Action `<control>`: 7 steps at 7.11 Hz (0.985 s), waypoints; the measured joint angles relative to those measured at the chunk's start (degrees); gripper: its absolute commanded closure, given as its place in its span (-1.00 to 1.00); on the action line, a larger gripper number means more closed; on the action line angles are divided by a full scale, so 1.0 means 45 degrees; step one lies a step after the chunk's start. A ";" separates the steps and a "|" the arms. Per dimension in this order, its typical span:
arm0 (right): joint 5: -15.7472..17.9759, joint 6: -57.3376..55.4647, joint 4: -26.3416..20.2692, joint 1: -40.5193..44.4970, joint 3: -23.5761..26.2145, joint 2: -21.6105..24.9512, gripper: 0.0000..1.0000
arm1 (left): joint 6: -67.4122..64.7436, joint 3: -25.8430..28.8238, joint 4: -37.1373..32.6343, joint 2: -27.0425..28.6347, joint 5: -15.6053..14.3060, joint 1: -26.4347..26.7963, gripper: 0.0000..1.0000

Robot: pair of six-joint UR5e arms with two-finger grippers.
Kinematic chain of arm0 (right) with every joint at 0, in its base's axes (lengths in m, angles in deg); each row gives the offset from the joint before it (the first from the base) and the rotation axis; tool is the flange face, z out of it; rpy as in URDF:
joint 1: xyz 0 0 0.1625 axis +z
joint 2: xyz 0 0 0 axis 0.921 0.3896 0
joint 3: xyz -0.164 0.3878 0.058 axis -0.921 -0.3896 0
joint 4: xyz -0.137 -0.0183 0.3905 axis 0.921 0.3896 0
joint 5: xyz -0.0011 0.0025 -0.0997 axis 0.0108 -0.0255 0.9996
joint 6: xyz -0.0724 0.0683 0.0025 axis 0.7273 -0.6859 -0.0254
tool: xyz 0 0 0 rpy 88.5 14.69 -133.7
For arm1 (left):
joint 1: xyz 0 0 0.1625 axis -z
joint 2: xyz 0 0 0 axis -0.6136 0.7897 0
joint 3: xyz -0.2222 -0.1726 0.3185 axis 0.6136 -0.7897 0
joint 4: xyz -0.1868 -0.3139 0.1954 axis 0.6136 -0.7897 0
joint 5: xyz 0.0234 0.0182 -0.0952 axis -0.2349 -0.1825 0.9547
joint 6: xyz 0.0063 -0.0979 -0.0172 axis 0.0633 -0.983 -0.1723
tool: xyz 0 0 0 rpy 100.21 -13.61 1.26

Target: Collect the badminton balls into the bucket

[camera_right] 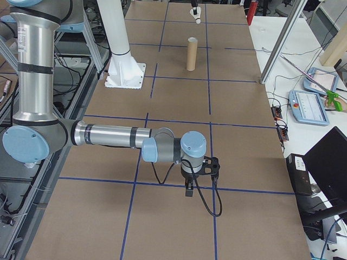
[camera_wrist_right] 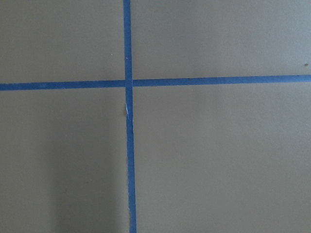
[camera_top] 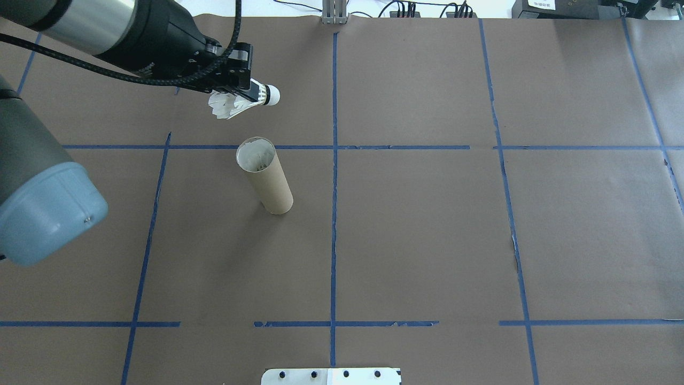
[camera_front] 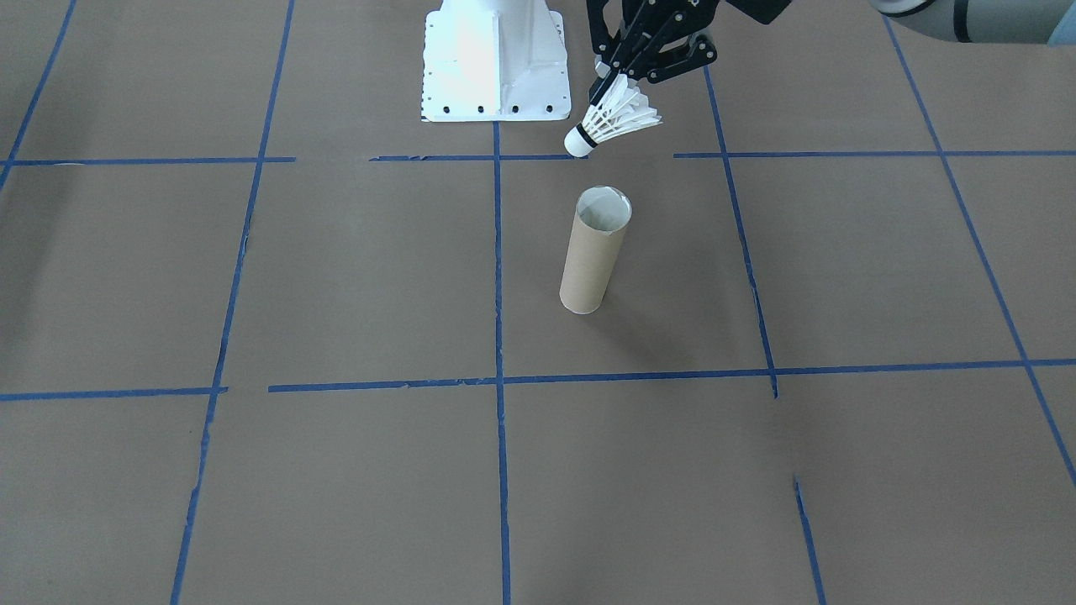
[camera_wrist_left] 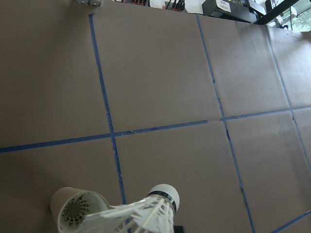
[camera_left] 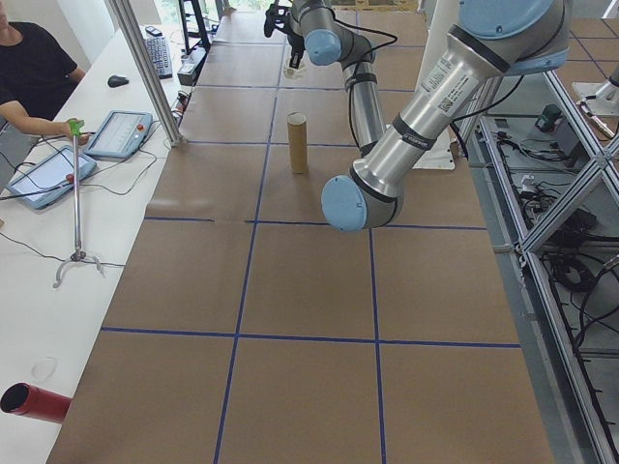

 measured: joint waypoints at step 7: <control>0.0000 0.0000 0.0000 0.0000 0.0000 0.0000 -1.00 | 0.1955 0.1973 0.6995 0.3172 -0.1433 -0.1147 1.00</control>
